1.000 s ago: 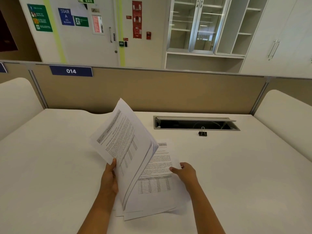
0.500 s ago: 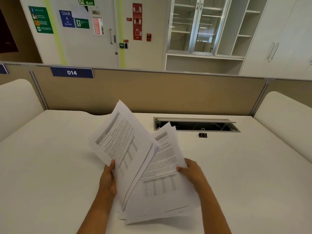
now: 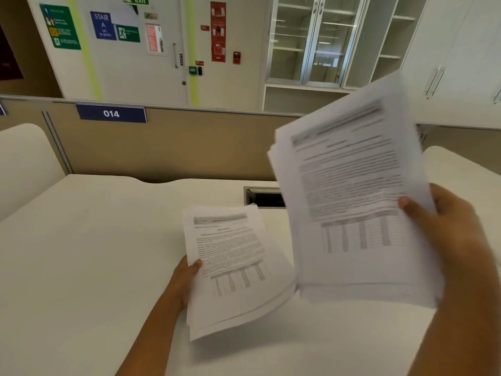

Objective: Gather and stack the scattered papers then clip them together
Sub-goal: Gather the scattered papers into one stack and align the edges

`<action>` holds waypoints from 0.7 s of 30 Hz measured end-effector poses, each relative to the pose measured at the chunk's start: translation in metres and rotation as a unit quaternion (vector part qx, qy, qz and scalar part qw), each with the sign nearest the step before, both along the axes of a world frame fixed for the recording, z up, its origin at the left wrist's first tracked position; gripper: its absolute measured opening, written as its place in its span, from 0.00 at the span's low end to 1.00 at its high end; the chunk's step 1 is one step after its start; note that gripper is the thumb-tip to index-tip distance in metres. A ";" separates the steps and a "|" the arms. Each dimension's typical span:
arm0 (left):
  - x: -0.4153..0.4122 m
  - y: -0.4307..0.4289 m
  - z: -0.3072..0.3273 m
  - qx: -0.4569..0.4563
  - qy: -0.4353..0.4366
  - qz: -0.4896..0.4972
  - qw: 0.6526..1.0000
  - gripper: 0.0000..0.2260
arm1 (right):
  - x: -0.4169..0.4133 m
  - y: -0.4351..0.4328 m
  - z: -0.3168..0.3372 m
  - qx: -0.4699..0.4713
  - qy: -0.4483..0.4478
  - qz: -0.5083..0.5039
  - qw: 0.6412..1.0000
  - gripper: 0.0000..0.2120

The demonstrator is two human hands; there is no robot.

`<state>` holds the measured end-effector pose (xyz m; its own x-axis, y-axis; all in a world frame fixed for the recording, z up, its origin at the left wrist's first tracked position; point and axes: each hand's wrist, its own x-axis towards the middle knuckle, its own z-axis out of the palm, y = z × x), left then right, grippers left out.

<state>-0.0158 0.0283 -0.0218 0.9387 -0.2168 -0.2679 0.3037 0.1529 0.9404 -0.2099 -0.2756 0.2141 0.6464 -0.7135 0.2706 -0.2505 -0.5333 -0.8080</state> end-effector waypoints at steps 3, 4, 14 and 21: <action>-0.001 -0.007 0.001 0.075 -0.030 -0.027 0.996 0.17 | 0.013 0.008 -0.022 0.014 0.049 0.051 0.997 0.12; -0.002 -0.009 0.001 0.092 -0.039 -0.033 0.994 0.16 | 0.015 0.011 -0.027 0.013 0.062 0.054 0.996 0.13; 0.004 -0.012 0.001 0.184 -0.039 -0.043 0.981 0.16 | 0.016 0.003 -0.003 -0.006 0.003 0.061 0.998 0.10; 0.000 -0.011 0.003 0.186 -0.045 -0.046 0.980 0.19 | 0.088 0.020 -0.118 0.096 0.065 0.137 0.984 0.19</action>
